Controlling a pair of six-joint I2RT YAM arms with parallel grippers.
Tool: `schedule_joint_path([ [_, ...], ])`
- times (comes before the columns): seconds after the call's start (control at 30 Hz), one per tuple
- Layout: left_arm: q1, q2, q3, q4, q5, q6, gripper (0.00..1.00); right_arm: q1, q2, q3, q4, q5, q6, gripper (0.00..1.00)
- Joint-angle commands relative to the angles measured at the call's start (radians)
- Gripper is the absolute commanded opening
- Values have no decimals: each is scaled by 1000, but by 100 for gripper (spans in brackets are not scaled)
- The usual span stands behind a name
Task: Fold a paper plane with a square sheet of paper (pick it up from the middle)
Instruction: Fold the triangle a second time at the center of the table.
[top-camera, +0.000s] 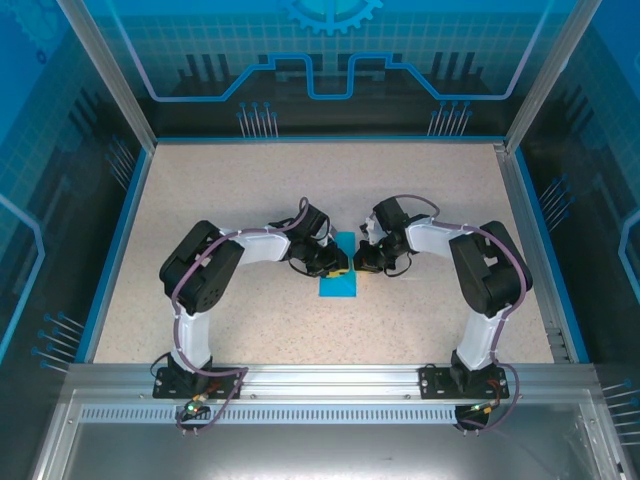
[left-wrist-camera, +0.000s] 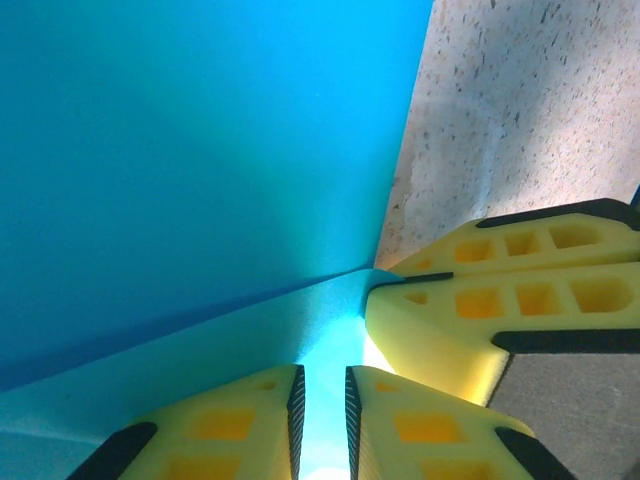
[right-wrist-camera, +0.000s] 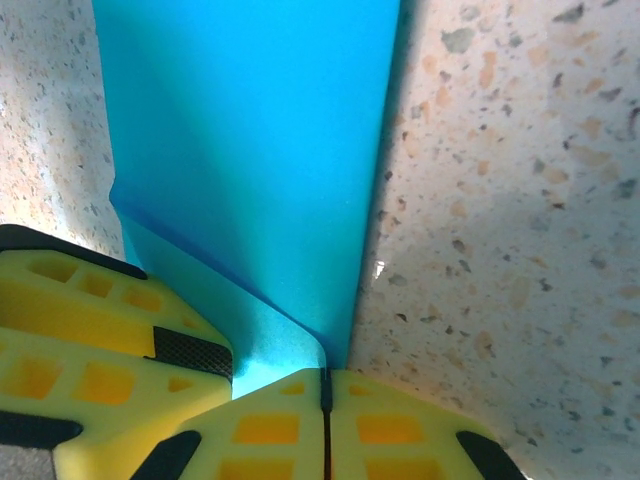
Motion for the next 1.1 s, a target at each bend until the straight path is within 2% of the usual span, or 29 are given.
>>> schedule_joint_path([
  [0.0, -1, 7, 21, -23, 14, 23, 21, 16, 23, 23, -21, 0, -9, 7],
  [1.07, -3, 26, 29, -48, 9, 29, 21, 17, 50, 54, -24, 2, -18, 8],
])
